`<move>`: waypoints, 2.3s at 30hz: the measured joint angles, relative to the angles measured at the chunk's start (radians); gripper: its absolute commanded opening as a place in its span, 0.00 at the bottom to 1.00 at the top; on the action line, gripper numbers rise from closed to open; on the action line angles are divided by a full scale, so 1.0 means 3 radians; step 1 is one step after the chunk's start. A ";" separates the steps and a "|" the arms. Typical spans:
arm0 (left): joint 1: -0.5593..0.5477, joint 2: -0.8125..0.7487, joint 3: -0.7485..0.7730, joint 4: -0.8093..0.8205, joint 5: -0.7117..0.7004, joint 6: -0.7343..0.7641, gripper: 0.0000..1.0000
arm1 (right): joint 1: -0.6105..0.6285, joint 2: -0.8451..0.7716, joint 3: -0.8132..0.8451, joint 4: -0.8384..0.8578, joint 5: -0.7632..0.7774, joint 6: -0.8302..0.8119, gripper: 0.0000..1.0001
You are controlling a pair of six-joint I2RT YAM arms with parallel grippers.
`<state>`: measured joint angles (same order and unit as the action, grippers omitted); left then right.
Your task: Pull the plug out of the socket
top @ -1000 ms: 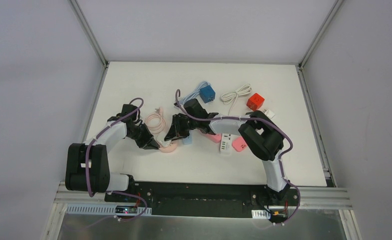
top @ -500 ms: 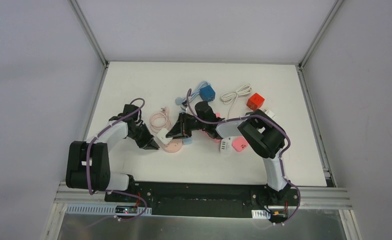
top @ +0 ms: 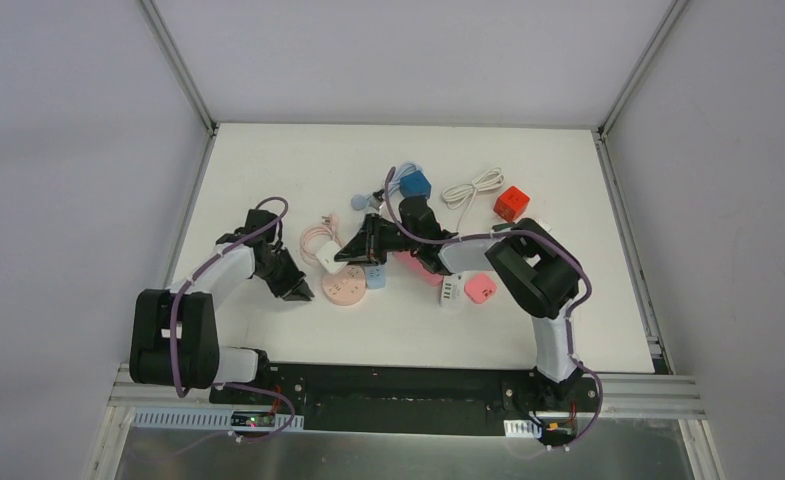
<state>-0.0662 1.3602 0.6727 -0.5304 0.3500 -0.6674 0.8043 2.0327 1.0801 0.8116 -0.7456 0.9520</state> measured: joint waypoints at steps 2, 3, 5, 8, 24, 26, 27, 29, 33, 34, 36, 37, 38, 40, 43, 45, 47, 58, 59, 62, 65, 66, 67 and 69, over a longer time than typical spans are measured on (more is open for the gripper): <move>0.0000 -0.0113 0.0036 -0.0056 -0.0070 0.0011 0.20 | -0.0051 -0.0095 -0.0034 -0.0172 0.0126 -0.0093 0.00; 0.0000 -0.0167 0.0064 -0.0081 -0.0094 0.0018 0.22 | -0.0078 -0.0156 -0.0043 -0.0282 0.0207 -0.0149 0.00; 0.0000 -0.0259 0.0117 -0.0122 -0.0150 0.0031 0.28 | -0.0118 -0.0291 -0.0043 -0.0529 0.0418 -0.0286 0.00; 0.0000 -0.0406 0.0203 -0.0181 -0.0237 0.0086 0.44 | -0.0163 -0.0478 0.0009 -0.1003 0.0844 -0.0500 0.03; 0.0000 -0.1157 0.0329 -0.0332 -0.0389 0.0331 0.89 | -0.0420 -0.0533 0.0234 -0.2248 0.2354 -0.0771 0.13; 0.0000 -0.1171 0.0338 -0.0336 -0.0394 0.0350 0.92 | -0.0460 -0.0533 0.0249 -0.2345 0.2413 -0.0772 0.13; 0.0000 -0.1174 0.0341 -0.0342 -0.0394 0.0357 0.93 | -0.0474 -0.0529 0.0266 -0.2383 0.2433 -0.0771 0.13; 0.0000 -0.1175 0.0342 -0.0347 -0.0394 0.0367 0.95 | -0.0501 -0.0506 0.0340 -0.2473 0.2463 -0.0771 0.35; 0.0000 -0.1176 0.0345 -0.0356 -0.0392 0.0384 0.99 | -0.0544 -0.0426 0.0518 -0.2558 0.2436 -0.0816 0.44; 0.0000 -0.1176 0.0350 -0.0369 -0.0389 0.0392 0.99 | -0.0547 -0.0417 0.0542 -0.2576 0.2425 -0.0824 0.44; 0.0000 -0.1185 0.0362 -0.0381 -0.0384 0.0409 0.99 | -0.0548 -0.0413 0.0565 -0.2633 0.2407 -0.0835 0.44; 0.0000 -0.1199 0.0374 -0.0395 -0.0376 0.0423 0.99 | -0.0548 -0.0415 0.0571 -0.2670 0.2396 -0.0838 0.44; 0.0000 -0.1219 0.0388 -0.0417 -0.0370 0.0434 0.99 | -0.0548 -0.0415 0.0572 -0.2702 0.2384 -0.0843 0.44; 0.0000 -0.1270 0.0425 -0.0464 -0.0334 0.0456 0.99 | -0.0548 -0.0427 0.0572 -0.2799 0.2374 -0.0848 0.80; 0.0000 -0.1352 0.0463 -0.0511 -0.0300 0.0490 0.99 | -0.0548 -0.0566 0.0561 -0.2925 0.2487 -0.0912 0.81; 0.0000 -0.1408 0.0473 -0.0548 -0.0289 0.0524 0.99 | -0.0548 -0.0814 0.0502 -0.3072 0.2609 -0.0975 0.82; 0.0000 -0.1466 0.0477 -0.0582 -0.0275 0.0542 0.99 | -0.0548 -0.1104 0.0435 -0.3195 0.2721 -0.1021 0.82; 0.0000 -0.2024 0.0814 -0.1053 -0.0341 0.0571 0.99 | -0.0548 -0.3080 0.0137 -0.4177 0.3825 -0.1261 0.99; 0.0000 -0.2059 0.0882 -0.1105 -0.0355 0.0573 0.99 | -0.0548 -0.3225 0.0139 -0.4316 0.3948 -0.1286 0.99; 0.0000 -0.2166 0.1162 -0.1291 -0.0444 0.0600 0.99 | -0.0548 -0.3629 0.0159 -0.4716 0.4281 -0.1383 1.00; 0.0000 -0.2271 0.1537 -0.1532 -0.0537 0.0615 0.99 | -0.0548 -0.3932 0.0390 -0.5208 0.4554 -0.1486 1.00; 0.0000 -0.2296 0.1653 -0.1587 -0.0558 0.0619 0.99 | -0.0548 -0.4009 0.0544 -0.5375 0.4645 -0.1528 1.00; 0.0000 -0.2332 0.1829 -0.1684 -0.0591 0.0629 0.99 | -0.0548 -0.4082 0.0711 -0.5512 0.4732 -0.1568 1.00; 0.0000 -0.2380 0.2149 -0.1840 -0.0649 0.0638 0.99 | -0.0548 -0.4214 0.1052 -0.5740 0.4899 -0.1648 1.00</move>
<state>-0.0662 0.6460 1.3174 -1.0824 0.1555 -0.4759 0.6399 0.7685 1.3956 -0.9104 0.7242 0.4576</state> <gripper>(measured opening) 0.989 0.993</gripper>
